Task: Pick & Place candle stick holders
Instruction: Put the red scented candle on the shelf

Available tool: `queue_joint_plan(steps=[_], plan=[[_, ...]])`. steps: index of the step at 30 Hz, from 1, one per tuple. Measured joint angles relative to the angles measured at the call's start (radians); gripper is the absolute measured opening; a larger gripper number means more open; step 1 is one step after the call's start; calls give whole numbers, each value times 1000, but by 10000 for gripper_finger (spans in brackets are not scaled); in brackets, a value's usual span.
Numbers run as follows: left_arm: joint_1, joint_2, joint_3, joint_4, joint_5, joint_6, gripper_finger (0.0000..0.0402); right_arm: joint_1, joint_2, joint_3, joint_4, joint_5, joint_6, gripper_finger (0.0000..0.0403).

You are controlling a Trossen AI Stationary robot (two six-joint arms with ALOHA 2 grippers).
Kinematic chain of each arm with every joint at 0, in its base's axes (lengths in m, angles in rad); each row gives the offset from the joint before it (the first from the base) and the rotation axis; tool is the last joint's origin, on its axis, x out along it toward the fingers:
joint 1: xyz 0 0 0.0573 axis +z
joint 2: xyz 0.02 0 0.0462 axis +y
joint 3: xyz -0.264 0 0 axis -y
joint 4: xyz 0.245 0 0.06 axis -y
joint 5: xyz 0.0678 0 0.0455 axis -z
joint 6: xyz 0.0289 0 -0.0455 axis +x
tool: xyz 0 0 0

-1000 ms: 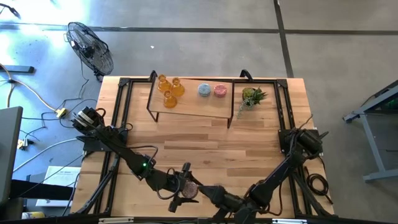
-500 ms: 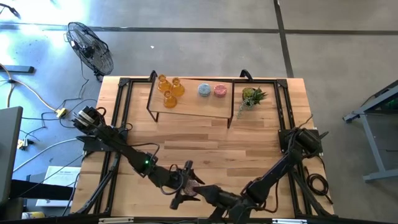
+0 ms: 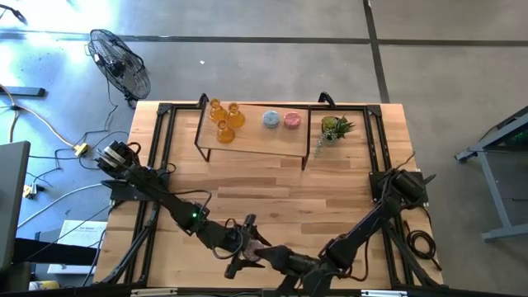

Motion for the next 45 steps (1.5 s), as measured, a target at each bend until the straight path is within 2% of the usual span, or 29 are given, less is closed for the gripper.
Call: queue_joint_plan(steps=[14,30,38,45], plan=[[0,0,0,2,-1,0,276,-5,0,0,7,-11,-2,297],[0,1,0,-4,-1,5,276,-17,-2,1,38,-44,-14,181],[0,1,0,-1,-2,0,278,-20,-2,1,44,-37,-5,181],[1,-1,1,27,-7,-3,311,-22,-1,-1,37,-18,-2,180]])
